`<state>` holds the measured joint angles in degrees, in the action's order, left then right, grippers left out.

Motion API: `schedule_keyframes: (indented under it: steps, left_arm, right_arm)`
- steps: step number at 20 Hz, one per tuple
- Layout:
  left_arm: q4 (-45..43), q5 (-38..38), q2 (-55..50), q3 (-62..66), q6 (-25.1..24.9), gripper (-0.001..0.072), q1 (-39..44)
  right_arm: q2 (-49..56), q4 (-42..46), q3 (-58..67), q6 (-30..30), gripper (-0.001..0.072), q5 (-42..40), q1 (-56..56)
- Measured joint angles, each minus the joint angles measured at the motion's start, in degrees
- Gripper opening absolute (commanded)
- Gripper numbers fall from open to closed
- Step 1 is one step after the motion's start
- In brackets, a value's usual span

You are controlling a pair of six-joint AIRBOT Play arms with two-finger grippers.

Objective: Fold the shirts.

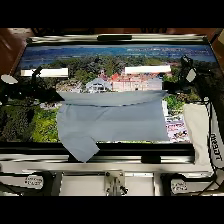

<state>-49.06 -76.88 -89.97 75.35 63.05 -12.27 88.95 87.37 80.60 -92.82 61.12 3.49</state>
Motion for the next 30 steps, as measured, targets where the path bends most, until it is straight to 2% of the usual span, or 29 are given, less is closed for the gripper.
schedule_keyframes:
  steps: [4,13,25,30]
  left_arm:
    - [-4.4,-3.9,0.0,-0.1,1.9,0.003,0.5]
    - [-11.1,-5.4,-0.3,-0.6,5.5,0.003,2.1]
    - [-13.5,-4.7,-1.6,-0.7,7.3,0.0031,2.6]
    - [-14.2,-4.6,-2.6,-0.7,7.7,0.0031,2.6]
  right_arm:
    - [0.2,-0.3,-0.1,0.5,0.0065,5.2,0.5]
    - [3.9,-4.2,-0.5,0.0,0.0065,12.0,0.7]
    - [5.8,-8.1,-2.9,-1.3,0.0065,13.5,0.7]
    - [6.0,-5.6,-3.4,-1.3,0.0065,13.2,0.7]
